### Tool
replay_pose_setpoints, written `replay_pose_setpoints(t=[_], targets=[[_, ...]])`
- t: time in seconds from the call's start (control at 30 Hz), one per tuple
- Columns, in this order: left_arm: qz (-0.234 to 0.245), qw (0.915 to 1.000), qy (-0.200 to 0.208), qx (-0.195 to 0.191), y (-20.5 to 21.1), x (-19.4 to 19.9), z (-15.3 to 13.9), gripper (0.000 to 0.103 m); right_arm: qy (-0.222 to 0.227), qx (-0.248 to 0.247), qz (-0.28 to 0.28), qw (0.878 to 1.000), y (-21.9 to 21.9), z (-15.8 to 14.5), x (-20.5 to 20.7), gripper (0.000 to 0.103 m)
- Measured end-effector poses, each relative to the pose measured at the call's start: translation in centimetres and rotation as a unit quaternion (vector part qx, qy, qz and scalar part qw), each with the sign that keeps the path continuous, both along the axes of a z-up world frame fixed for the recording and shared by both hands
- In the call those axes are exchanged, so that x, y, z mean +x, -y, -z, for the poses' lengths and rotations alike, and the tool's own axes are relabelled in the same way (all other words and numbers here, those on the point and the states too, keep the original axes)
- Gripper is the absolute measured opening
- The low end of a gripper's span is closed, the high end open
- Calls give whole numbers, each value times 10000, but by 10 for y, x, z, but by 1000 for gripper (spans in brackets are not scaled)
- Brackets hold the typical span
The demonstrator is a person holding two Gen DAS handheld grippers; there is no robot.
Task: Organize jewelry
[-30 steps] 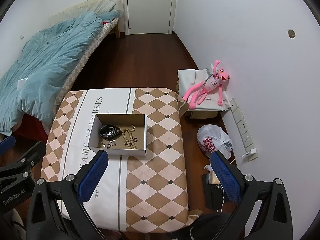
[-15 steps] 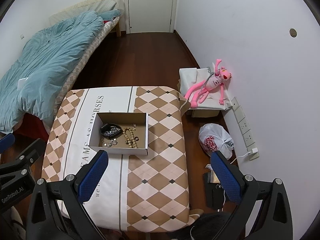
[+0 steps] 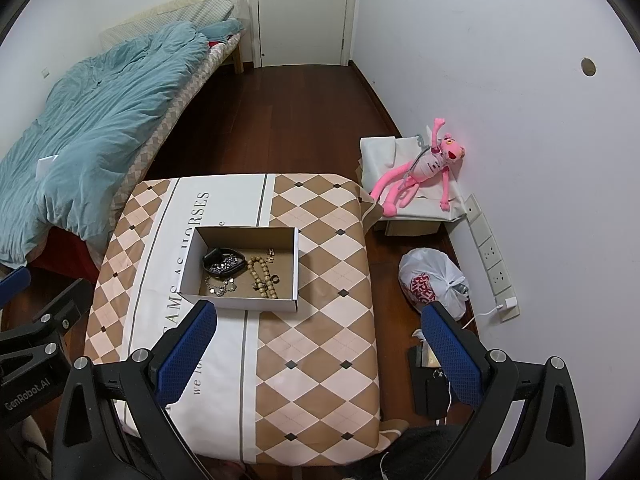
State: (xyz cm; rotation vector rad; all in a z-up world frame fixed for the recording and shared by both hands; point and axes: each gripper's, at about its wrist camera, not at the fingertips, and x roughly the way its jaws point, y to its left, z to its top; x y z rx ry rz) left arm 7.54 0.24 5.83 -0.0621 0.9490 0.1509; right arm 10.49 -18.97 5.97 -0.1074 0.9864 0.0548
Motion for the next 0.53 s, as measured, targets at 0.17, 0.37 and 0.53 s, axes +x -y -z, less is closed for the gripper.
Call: replay_pose_setpoints(t=[0.17,0.37,0.53], targets=[[-9,10000,9,-5,1,0,-1,102,1,5,2,10000,0,0,0,103],[27,10000,1,-47,1,0,-1,102,-3,5,3,10000,0,0,0,103],[51,9999,65,-87,2,-1,-1,102,2,-9,-3,10000,-2,0,1,103]])
